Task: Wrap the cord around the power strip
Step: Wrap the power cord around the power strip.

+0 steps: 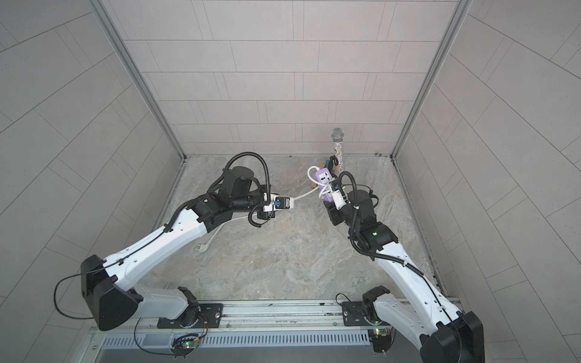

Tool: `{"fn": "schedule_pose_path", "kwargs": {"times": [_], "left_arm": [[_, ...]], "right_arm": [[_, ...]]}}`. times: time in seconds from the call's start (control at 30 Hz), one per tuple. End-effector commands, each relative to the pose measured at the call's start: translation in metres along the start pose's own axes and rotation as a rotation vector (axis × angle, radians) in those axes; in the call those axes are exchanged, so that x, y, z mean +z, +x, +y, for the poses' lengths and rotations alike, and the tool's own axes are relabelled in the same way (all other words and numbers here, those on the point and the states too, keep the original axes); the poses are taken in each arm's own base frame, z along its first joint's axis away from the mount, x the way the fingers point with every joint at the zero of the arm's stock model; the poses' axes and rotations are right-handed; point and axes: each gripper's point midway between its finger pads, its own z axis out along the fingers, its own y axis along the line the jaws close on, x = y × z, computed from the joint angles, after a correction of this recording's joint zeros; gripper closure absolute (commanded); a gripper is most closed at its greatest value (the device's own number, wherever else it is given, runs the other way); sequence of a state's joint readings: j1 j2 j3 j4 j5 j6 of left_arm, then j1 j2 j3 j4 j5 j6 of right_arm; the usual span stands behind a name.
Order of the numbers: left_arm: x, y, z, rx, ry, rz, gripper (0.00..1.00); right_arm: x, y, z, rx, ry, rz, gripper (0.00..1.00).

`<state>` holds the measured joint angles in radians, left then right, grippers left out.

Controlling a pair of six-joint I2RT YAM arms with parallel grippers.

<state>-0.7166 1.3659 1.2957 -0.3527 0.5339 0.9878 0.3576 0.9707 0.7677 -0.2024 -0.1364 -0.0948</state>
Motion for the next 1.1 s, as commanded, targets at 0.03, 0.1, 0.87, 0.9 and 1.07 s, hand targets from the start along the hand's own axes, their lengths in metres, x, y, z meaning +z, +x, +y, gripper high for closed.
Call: {"fn": "schedule_pose_path", "kwargs": {"times": [0.03, 0.1, 0.87, 0.9, 1.07], "left_arm": [[-0.014, -0.016, 0.002, 0.153, 0.02, -0.003, 1.0], [-0.012, -0.012, 0.007, 0.187, 0.009, 0.021, 1.0], [0.041, 0.035, 0.012, 0.26, 0.139, 0.164, 0.92], [0.044, 0.036, 0.01, 0.249, 0.146, 0.162, 0.89], [0.057, 0.043, 0.001, 0.199, 0.193, 0.142, 0.8]], "right_arm": [[0.002, 0.007, 0.023, -0.148, -0.072, 0.071, 1.0], [0.002, 0.006, 0.044, -0.18, -0.157, 0.057, 1.0], [-0.065, -0.008, 0.167, -0.248, -0.761, -0.268, 1.0], [-0.068, -0.011, 0.168, -0.249, -0.765, -0.286, 1.0], [-0.077, -0.021, 0.171, -0.209, -0.77, -0.377, 1.0]]}}
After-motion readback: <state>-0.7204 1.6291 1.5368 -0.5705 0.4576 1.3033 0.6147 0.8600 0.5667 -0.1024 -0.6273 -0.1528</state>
